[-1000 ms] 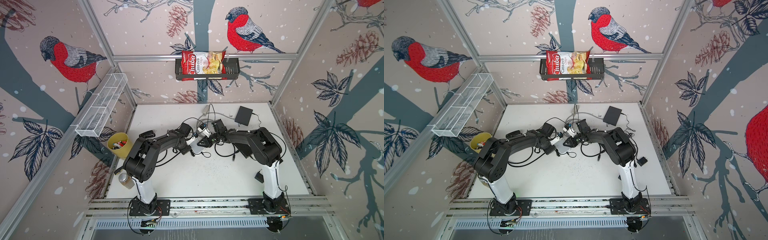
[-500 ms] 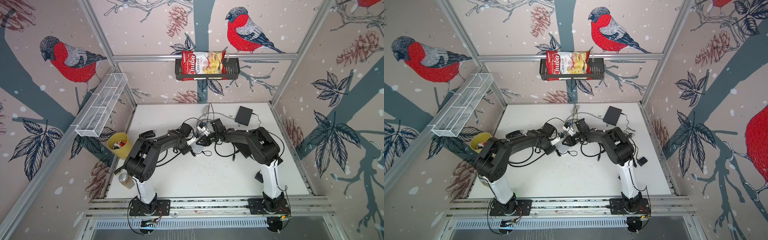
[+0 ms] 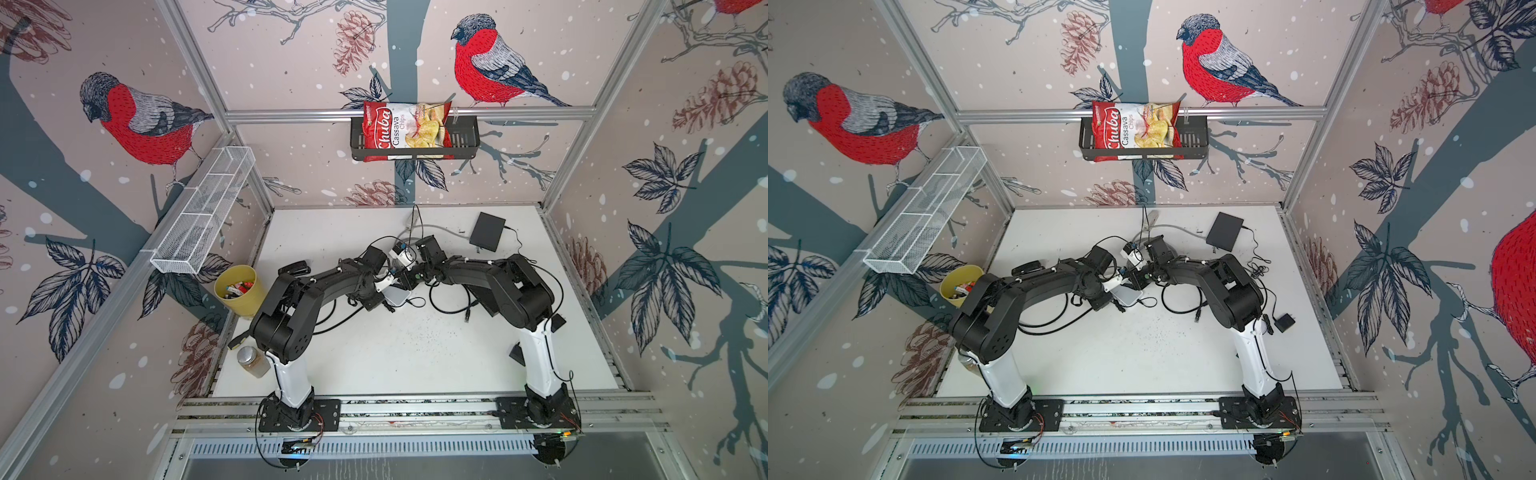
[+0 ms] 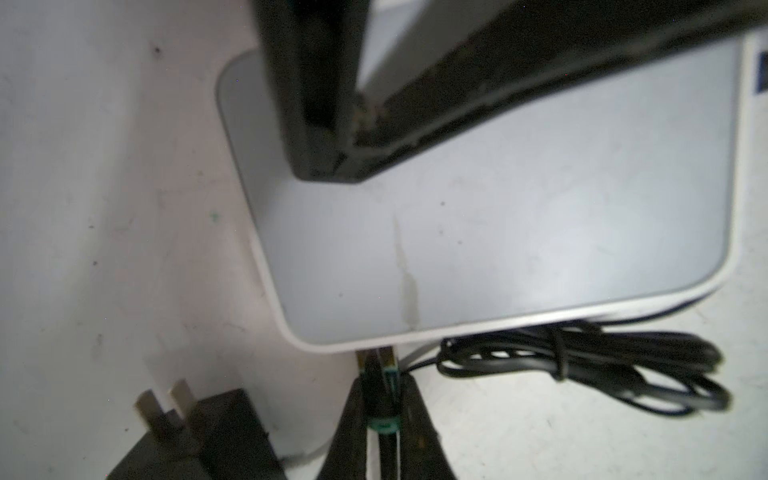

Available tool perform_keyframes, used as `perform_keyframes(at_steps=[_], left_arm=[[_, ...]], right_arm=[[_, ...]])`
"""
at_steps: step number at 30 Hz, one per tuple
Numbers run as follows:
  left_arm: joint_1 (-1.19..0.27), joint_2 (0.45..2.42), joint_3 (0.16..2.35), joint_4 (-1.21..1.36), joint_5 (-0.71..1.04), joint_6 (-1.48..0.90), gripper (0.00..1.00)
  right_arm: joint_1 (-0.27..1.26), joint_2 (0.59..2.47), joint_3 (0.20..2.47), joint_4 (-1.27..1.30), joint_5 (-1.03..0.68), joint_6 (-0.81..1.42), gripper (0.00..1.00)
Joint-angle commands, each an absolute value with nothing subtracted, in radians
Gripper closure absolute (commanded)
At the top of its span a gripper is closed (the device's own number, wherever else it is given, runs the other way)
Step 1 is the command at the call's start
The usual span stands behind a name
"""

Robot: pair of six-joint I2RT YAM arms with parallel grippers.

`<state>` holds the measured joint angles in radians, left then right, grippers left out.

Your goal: Insert the plug into the switch port

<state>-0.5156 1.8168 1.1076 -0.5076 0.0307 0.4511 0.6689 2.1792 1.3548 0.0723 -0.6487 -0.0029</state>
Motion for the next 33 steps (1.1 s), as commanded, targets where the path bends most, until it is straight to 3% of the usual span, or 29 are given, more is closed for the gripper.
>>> perform_keyframes(at_steps=[1, 11, 26, 33], left_arm=[[-0.533, 1.828, 1.12, -0.245, 0.168, 0.478, 0.93], [-0.521, 1.825, 1.134, -0.184, 0.215, 0.461, 0.93], [-0.522, 1.833, 1.114, -0.099, 0.227, 0.431, 0.94], [-0.522, 1.789, 1.05, -0.181, 0.178, 0.439, 0.83]], right_arm=[[0.72, 2.17, 1.328, -0.008, -0.85, -0.07, 0.65], [0.754, 2.141, 1.286, 0.017, -0.982, -0.091, 0.66], [0.772, 2.134, 1.279, -0.011, -1.0, -0.104, 0.66], [0.683, 2.091, 1.241, 0.064, -0.924, 0.007, 0.66]])
